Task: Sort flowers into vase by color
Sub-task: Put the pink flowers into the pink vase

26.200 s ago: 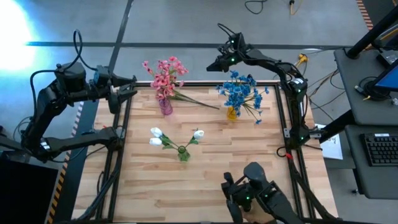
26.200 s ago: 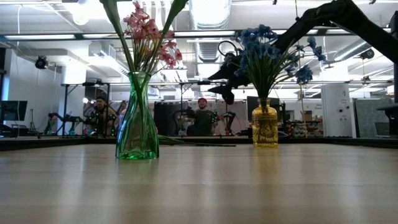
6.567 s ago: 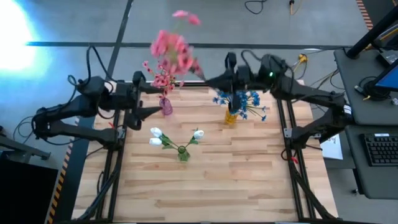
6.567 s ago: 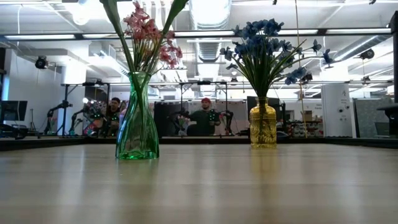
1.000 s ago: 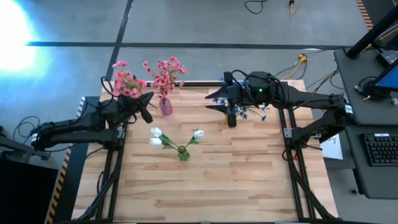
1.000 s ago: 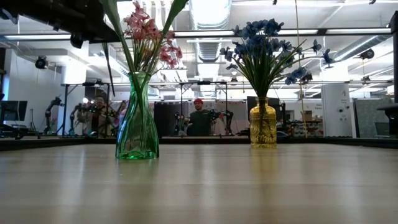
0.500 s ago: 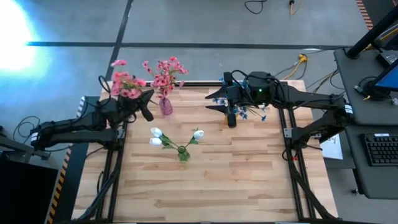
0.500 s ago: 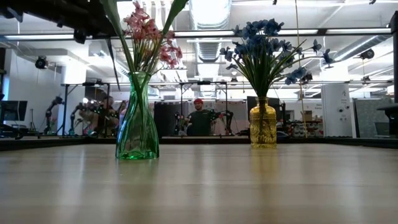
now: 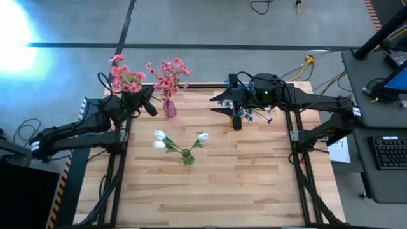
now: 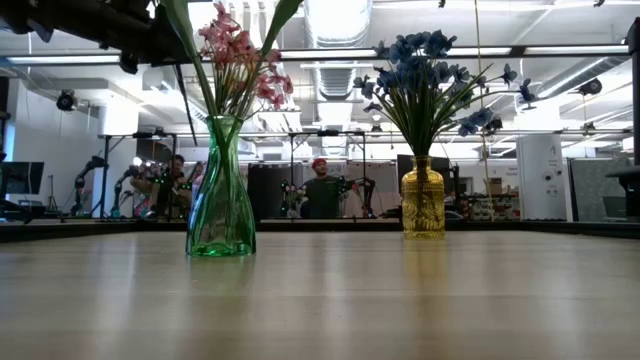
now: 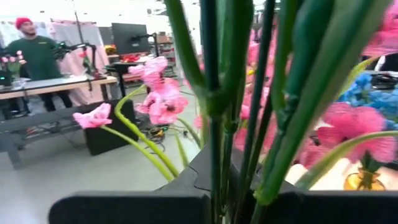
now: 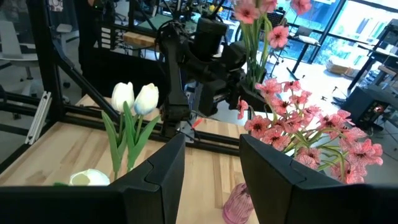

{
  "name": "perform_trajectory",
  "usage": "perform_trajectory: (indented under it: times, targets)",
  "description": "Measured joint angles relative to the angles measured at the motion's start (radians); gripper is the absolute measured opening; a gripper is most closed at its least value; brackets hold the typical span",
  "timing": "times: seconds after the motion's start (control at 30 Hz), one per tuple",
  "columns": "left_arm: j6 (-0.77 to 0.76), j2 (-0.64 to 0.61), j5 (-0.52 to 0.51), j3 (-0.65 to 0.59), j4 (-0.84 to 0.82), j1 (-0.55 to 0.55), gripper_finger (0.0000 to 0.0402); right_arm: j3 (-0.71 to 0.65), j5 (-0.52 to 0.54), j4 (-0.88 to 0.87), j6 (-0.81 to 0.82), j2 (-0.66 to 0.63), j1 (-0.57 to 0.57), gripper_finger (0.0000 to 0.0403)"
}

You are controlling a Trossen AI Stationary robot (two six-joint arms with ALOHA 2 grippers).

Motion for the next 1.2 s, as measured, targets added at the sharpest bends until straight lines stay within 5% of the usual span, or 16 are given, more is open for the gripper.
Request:
perform_trajectory:
  times: [0.57,1.2]
  targets:
    - [-0.001,0.017,0.248,0.081,0.000,0.141,0.0000,0.000,0.000,-0.001,-0.005,0.000,0.000,0.0146]
    - [0.054,0.232,0.315,0.203,-0.061,0.188,0.0000,-0.009,0.000,-0.001,0.003,0.020,0.000,0.0146]
